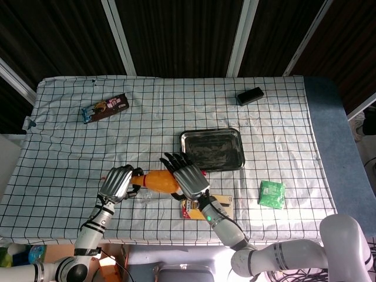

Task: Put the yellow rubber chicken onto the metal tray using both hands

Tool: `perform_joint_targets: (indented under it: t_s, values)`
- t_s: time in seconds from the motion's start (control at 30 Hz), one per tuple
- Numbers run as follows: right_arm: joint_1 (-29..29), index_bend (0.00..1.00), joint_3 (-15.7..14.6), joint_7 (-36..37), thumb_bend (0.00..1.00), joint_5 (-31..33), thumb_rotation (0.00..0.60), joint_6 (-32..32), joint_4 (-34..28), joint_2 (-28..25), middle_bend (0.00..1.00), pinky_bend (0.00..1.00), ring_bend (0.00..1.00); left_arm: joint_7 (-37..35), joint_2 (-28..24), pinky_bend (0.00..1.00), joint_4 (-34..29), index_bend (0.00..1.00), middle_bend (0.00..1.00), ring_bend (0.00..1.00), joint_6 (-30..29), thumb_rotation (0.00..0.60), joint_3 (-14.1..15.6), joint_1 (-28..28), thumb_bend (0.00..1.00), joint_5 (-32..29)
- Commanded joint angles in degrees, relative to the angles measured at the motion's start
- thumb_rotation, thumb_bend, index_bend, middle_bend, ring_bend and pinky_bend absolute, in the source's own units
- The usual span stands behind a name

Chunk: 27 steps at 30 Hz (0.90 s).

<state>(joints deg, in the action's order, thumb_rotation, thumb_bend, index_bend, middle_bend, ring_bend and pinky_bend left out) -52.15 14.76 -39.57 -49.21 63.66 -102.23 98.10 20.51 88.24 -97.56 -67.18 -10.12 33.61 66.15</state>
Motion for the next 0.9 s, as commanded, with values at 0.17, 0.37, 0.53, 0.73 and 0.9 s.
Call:
perform_joint_targets:
  t_s: [0.17,0.37,0.53,0.73,0.9]
  values:
    - [-0.32,0.0,0.29,2.11,0.19,-0.02,0.6,-0.15,0.45,1.03,0.0,0.0,0.0,-0.2,-0.07,0.56,-0.15,0.61,0.73,0.43,0.01,0.6,0.14,-0.04,0.85,0.11]
    - [0.35,0.54,0.75,4.08,0.21,-3.55,0.6,4.05,2.59,4.51,0.46,0.42,0.38,-1.18,-0.14,0.54,-0.27,0.61,0.73,0.43,-0.16,0.6,0.18,-0.25,0.85,0.55]
    - [0.92,0.98,0.78,3.98,0.4,-6.54,0.6,7.93,5.07,7.62,0.83,0.82,0.75,-2.46,0.73,0.44,0.77,0.61,0.72,0.46,-1.49,0.6,0.26,-0.78,0.84,1.9]
    - [1.36,1.0,1.48,4.18,0.43,-6.69,0.6,7.69,4.59,7.41,0.86,0.86,0.79,-6.09,0.87,0.32,3.04,0.36,0.53,0.35,-2.56,0.6,0.54,-1.38,0.7,5.05]
    - [1.86,1.0,2.47,4.59,0.43,-6.9,0.6,7.8,3.73,6.33,0.87,0.86,0.79,-10.85,-0.18,0.19,5.32,0.0,0.09,0.04,-3.45,0.6,1.14,-2.0,0.47,9.04]
